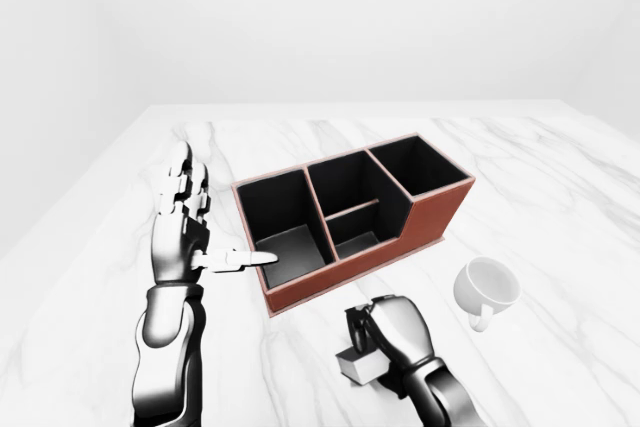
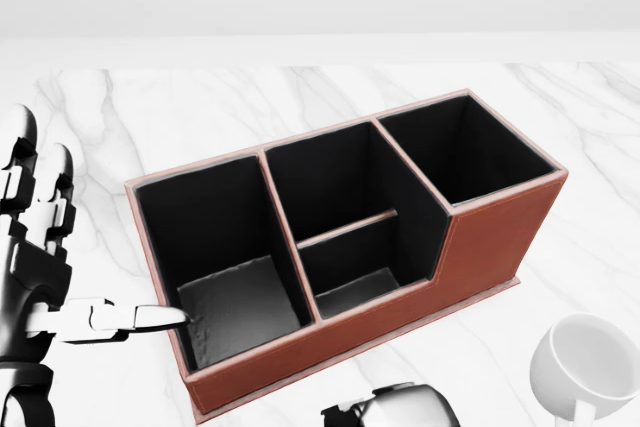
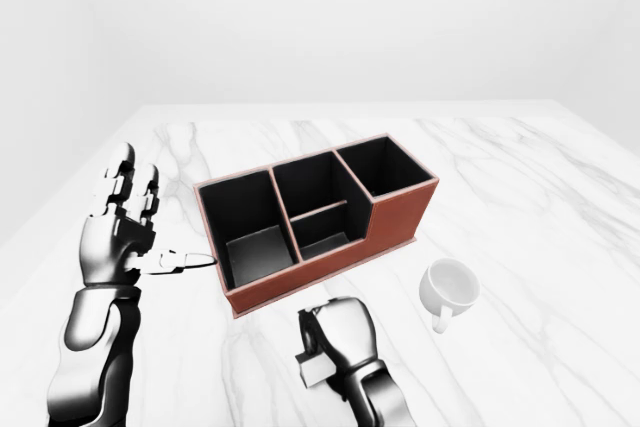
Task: Pick up the book and place it in the front compartment of the caddy.
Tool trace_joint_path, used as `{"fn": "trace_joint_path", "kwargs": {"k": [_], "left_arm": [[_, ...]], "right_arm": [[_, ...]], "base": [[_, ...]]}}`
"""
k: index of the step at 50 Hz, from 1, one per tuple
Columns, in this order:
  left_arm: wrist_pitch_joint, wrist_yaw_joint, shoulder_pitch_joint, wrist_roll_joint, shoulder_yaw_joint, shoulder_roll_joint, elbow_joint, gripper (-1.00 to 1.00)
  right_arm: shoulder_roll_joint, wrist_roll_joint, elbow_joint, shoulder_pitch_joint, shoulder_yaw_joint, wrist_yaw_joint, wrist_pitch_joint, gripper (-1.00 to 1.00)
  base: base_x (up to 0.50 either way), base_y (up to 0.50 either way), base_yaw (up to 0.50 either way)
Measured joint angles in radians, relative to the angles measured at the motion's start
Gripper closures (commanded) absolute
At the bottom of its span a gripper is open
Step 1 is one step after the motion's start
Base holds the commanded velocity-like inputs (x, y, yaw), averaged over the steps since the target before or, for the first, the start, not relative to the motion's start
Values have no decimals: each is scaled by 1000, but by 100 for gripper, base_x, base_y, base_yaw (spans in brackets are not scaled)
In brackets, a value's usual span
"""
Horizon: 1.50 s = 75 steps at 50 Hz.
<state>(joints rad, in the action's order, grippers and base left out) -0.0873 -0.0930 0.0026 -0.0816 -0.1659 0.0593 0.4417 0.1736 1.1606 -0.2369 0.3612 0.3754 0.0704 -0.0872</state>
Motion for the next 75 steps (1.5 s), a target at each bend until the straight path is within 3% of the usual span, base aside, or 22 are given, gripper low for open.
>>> {"fn": "trace_joint_path", "kwargs": {"k": [49,75], "left_arm": [[0,3,-5,-6,-11,4,3,-100],[0,5,-12,-13,-18,8,1,-100]], "right_arm": [[-107,-147,-369,-164,-162,-419,0,100],[-143,-158,-424,-373,-238,-591,0,100]], "base": [[0,0,0],[0,0,0]]}}
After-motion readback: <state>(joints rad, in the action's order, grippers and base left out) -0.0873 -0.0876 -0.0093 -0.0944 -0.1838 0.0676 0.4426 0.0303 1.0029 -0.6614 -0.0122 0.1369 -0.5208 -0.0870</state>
